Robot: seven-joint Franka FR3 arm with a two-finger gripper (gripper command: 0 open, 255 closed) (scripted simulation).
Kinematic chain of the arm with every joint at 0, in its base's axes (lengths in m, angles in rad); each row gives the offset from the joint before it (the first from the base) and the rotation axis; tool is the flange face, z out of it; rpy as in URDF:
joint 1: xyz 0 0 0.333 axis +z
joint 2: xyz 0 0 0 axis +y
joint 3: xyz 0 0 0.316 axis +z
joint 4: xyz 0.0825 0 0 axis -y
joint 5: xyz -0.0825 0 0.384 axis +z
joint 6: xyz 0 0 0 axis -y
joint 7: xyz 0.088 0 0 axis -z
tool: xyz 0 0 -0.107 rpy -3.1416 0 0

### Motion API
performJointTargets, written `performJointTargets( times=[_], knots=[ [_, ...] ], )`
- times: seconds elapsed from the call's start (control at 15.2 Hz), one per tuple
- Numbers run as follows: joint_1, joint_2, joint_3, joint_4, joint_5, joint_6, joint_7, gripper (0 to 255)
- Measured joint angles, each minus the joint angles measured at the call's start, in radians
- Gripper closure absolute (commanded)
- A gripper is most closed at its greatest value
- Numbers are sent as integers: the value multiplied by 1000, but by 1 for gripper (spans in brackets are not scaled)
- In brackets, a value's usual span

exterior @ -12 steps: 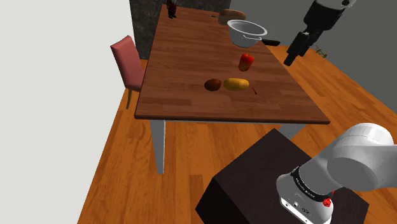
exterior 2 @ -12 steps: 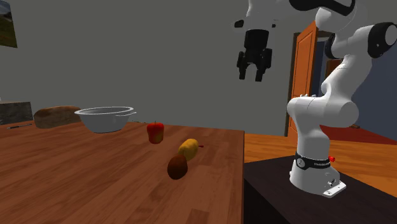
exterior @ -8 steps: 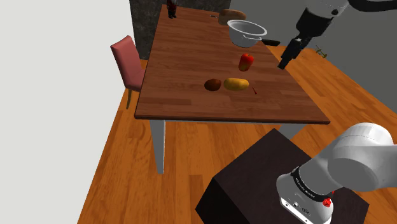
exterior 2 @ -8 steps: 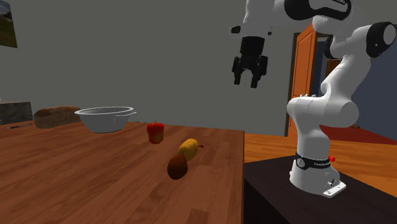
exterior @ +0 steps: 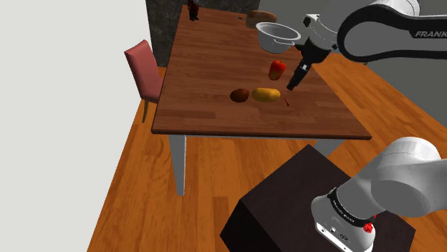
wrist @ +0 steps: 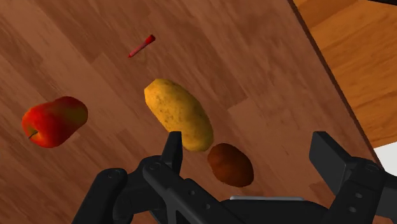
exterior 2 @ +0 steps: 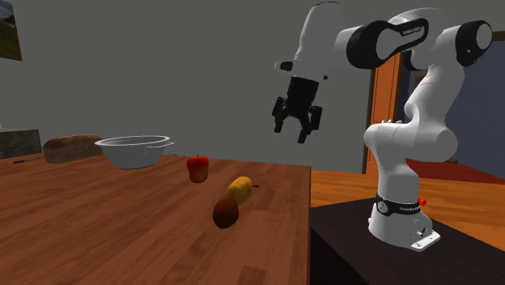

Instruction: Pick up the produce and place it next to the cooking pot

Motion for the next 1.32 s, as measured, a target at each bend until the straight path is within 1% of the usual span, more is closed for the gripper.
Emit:
performJointTargets(
  times=[0.13,0.53,0.73,0.99,1.06,1.32],
  knots=[
    [8,40,-20,-38,-27,110,-42,0],
    [34,228,-59,-76,-101,430,-144,0],
    [47,351,-69,-52,-135,577,-187,0],
    [48,528,-74,-19,-200,783,-229,0],
    [46,566,-75,-8,-217,827,-241,0],
    [39,657,-77,28,-258,906,-238,0]
  ],
)
